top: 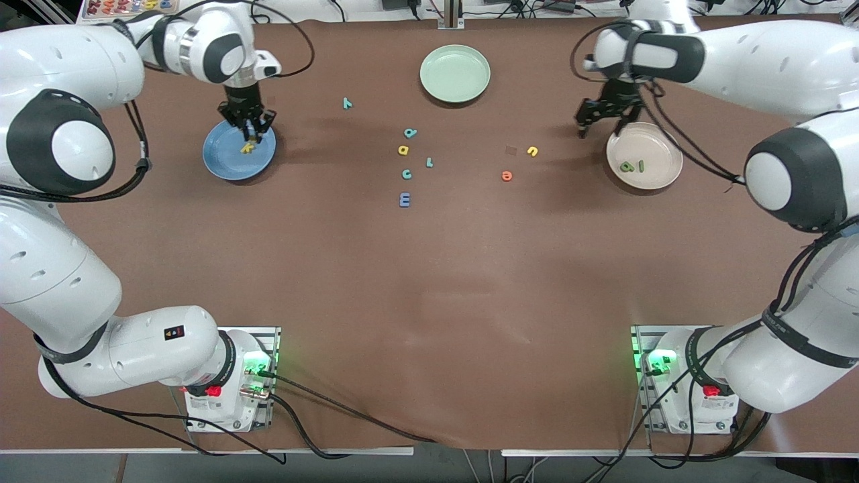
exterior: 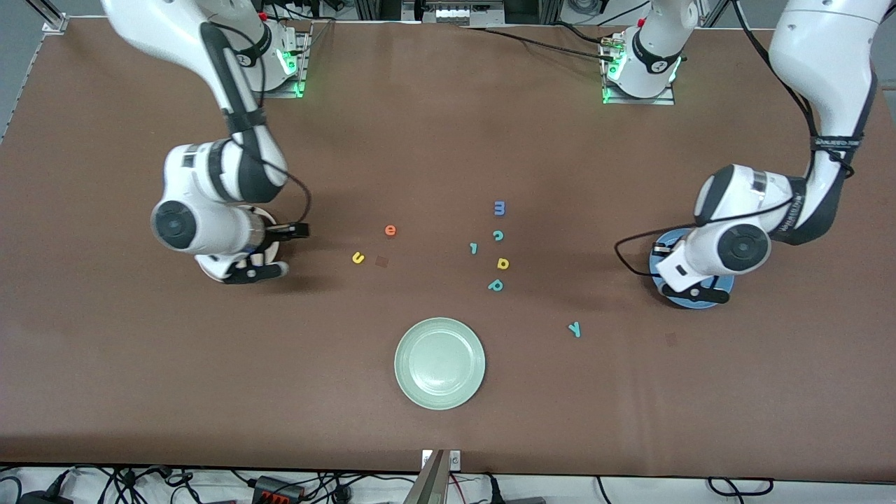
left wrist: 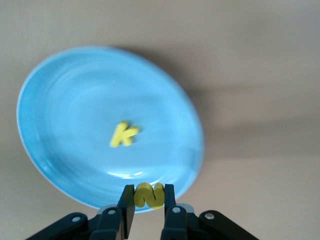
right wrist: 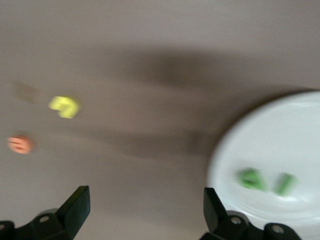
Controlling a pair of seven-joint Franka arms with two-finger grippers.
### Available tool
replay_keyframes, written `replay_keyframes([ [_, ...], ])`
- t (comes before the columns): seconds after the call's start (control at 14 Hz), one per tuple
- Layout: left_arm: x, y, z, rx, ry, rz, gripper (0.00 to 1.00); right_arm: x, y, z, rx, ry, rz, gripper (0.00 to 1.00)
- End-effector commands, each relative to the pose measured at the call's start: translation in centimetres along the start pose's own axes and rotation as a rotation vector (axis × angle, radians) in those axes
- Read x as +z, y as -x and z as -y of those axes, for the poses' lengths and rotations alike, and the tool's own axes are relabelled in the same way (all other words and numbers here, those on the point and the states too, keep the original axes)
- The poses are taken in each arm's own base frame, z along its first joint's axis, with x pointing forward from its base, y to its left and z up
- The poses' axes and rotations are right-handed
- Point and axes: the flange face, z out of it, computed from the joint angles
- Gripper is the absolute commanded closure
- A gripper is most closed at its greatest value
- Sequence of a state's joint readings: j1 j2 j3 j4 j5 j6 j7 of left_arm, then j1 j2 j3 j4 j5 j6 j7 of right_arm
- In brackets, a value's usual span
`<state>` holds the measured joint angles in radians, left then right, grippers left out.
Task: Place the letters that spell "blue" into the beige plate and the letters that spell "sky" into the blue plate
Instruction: 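Grasp the orange e while the left gripper grasps the cyan y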
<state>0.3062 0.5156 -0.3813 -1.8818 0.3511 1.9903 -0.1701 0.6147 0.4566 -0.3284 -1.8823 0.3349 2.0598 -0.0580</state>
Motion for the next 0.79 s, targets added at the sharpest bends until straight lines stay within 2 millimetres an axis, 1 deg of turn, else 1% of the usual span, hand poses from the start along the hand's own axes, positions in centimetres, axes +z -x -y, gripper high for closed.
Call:
replay_keyframes([
  [0.0,3.3,0.5,2.1,0.007,0.024,0.002,0.81,3.0,0.2,7.1,-0.056,0.032,-0.045,0.0],
  [0.07,3.8,0.5,2.3,0.003,0.031,-0.006,0.61,3.5,0.7,9.7,-0.069,0.04,-0.063,0.0],
  [0.14,3.9,0.5,2.5,0.0,0.034,-0.009,0.04,4.5,0.8,11.3,-0.024,0.044,-0.073,0.0],
  [0.21,3.4,0.6,2.4,0.0,0.03,-0.013,0.0,5.4,1.0,13.2,0.02,0.047,-0.095,0.0],
  [0.29,2.4,0.6,2.2,0.003,0.024,-0.02,0.0,6.8,1.4,14.8,0.061,0.057,-0.107,0.0],
  [0.36,1.2,0.7,1.6,0.013,0.013,-0.026,0.0,7.6,1.6,15.7,0.127,0.058,-0.125,0.0],
  [0.43,-0.4,0.3,0.4,0.034,0.013,-0.047,0.0,8.2,1.8,16.9,0.203,0.056,-0.145,0.0],
  [0.5,-2.8,-0.2,-1.7,0.068,0.019,-0.086,0.0,9.2,2.3,18.4,0.239,0.061,-0.159,0.0],
  [0.57,-4.6,-0.6,-3.5,0.093,0.023,-0.121,0.0,10.4,2.6,19.4,0.258,0.067,-0.176,0.03],
  [0.64,-6.4,-1.0,-5.8,0.125,0.026,-0.156,0.0,11.0,2.6,19.9,0.27,0.066,-0.192,0.08],
  [0.71,-8.1,-1.9,-7.9,0.144,0.03,-0.191,0.0,11.4,2.5,19.8,0.292,0.067,-0.2,0.11],
])
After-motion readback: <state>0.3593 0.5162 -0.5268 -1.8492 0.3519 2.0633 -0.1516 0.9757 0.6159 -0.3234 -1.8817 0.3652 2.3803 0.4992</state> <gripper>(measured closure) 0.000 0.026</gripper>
